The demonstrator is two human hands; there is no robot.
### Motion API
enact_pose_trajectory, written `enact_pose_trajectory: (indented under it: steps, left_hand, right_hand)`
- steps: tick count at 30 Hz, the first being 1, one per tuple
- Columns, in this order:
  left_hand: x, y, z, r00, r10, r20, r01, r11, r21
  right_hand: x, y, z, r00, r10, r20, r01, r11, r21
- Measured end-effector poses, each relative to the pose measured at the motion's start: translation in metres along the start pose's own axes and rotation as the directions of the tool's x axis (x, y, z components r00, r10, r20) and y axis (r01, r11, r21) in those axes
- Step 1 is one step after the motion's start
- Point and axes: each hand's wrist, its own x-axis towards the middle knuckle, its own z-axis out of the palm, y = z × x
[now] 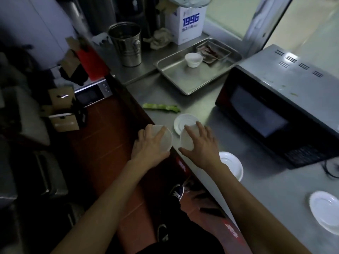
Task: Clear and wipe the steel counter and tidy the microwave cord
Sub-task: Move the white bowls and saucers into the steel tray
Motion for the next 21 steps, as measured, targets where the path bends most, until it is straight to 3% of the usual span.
enact_pose_trajectory:
  steps: [16, 21]
  left_hand:
    - [0.178, -0.022, -0.024, 0.994, -0.04, 0.104, 0.037, 0.999, 0.036]
    - [0.221, 0.002, -0.031, 0.994, 0.036, 0.106, -0.04, 0.999, 0.03]
  right_hand:
    - [0.166, 0.033, 0.002, 0.999, 0.049, 0.006, -0.05, 0.992, 0.12]
    - [0.189, 0.051, -0.011, 0.997, 0.078, -0.012, -0.076, 0.985, 0.152]
